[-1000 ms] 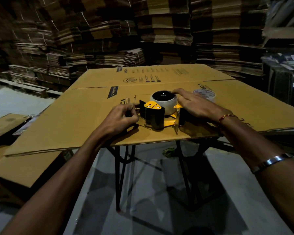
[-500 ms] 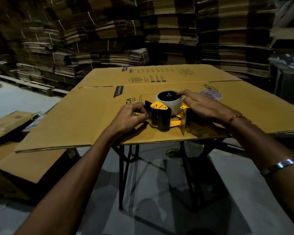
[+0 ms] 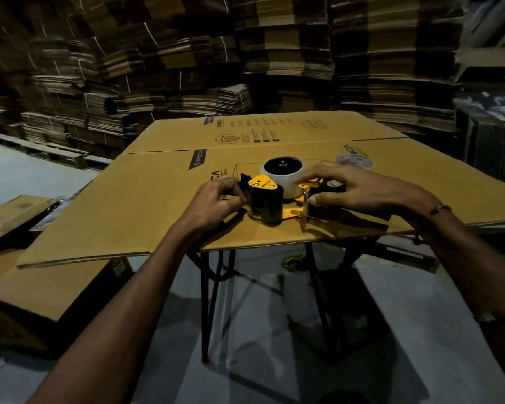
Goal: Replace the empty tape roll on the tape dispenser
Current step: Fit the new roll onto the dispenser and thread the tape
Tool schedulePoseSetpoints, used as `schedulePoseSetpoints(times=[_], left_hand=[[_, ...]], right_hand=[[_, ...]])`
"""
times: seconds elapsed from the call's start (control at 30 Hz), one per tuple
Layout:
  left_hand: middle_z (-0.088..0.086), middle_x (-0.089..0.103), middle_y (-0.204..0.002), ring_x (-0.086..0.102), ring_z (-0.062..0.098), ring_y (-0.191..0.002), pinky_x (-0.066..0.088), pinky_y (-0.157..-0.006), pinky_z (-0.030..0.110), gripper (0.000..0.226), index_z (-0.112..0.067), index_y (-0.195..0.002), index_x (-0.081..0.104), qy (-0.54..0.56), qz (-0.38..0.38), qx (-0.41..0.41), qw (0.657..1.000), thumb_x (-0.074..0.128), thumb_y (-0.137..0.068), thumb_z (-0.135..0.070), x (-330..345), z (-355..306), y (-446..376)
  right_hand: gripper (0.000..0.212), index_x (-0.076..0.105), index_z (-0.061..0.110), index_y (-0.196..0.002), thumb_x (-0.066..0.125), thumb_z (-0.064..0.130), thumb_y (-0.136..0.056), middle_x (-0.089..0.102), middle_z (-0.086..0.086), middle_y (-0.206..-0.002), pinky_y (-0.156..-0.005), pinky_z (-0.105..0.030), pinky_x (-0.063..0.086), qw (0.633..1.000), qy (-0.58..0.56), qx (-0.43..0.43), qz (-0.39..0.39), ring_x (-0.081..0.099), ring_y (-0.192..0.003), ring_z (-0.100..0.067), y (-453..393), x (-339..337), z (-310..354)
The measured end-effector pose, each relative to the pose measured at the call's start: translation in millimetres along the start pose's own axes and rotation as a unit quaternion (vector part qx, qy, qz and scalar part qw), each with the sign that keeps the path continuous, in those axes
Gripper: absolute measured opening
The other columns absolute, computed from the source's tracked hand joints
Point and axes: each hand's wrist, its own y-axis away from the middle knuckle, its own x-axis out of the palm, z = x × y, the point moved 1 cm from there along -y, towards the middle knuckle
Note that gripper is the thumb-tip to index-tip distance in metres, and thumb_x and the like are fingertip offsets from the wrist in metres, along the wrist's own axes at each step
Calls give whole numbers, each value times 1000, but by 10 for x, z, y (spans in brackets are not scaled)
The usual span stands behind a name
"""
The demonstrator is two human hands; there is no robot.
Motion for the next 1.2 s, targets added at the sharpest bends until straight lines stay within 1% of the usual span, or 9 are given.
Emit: schedulePoseSetpoints(times=[0.17, 0.3, 0.4, 0.57, 0.7, 0.87, 0.97, 1.07, 1.2], left_hand=[[1, 63, -115, 59, 2, -100, 45, -76, 7, 7, 3, -84, 67, 6, 6, -13, 1000, 62, -89, 0, -4, -10, -20], [3, 65, -112, 61, 10, -103, 49, -82, 23, 8, 0, -81, 67, 13, 3, -14, 1000, 63, -88, 0, 4, 6, -21], [4, 65, -111, 61, 14, -104, 48, -82, 23, 9, -1, -80, 66, 11, 2, -24, 1000, 63, -88, 0, 3, -3, -26], [2, 64, -107, 62, 13, -98, 49, -72, 11, 13, -3, -77, 64, 39, 1, -33, 999, 61, -90, 0, 17, -42, -2], [1, 65, -104, 62, 15, -99, 51, -80, 26, 15, -7, -75, 63, 34, -1, -32, 999, 61, -89, -1, -6, -30, -8], [4, 65, -108, 63, 18, -102, 53, -76, 20, 11, -2, -79, 64, 42, 9, -28, 999, 61, -90, 0, -12, 2, -19], [6, 66, -111, 62, 19, -106, 51, -89, 33, 11, -7, -79, 67, 17, 16, -17, 1000, 64, -89, -3, -40, 20, -43], [4, 65, -109, 61, 17, -105, 50, -87, 30, 12, -10, -80, 67, 16, 16, -7, 1000, 64, -89, -3, -40, 33, -78], [5, 63, -112, 60, 17, -106, 49, -88, 30, 12, -13, -82, 67, -17, 26, 15, 999, 63, -90, -5, -20, 100, -239]], right_hand=[[49, 50, 33, -142, 62, 38, -94, 43, 12, -147, -103, -31, 37, 1000, 3, -17, -20, 41, -130, -8, -4, 29, 2], [47, 53, 31, -139, 63, 37, -93, 44, 16, -139, -91, -16, 35, 1000, -18, -17, -15, 43, -125, -4, -29, 20, -29], [47, 54, 29, -136, 65, 40, -91, 47, 11, -139, -86, -15, 36, 999, -13, -9, -37, 46, -121, -6, -51, 42, -20], [43, 57, 24, -123, 64, 50, -90, 54, 5, -129, -88, -31, 46, 993, 47, 5, -106, 51, -115, -14, -109, 167, 92], [37, 56, 23, -116, 61, 52, -93, 57, 3, -125, -92, -43, 48, 985, 96, 12, -143, 52, -112, -17, -160, 237, 179], [66, 52, 23, -134, 62, 63, -83, 50, -3, -140, -90, -34, 44, 993, 43, 61, -92, 50, -120, -19, -125, 87, 123], [95, 40, 32, -142, 55, 87, -66, 54, -6, -139, -89, -38, 50, 989, 45, 140, -4, 55, -111, -19, -87, -17, 44], [79, 43, 33, -129, 58, 81, -68, 70, -12, -101, -59, -31, 56, 972, -81, 212, 54, 68, -73, -19, -60, -91, -24], [70, 59, 22, -126, 61, 66, -72, 73, -9, -84, -53, -26, 54, 956, -179, 203, 114, 66, -63, -17, -154, -125, -70]])
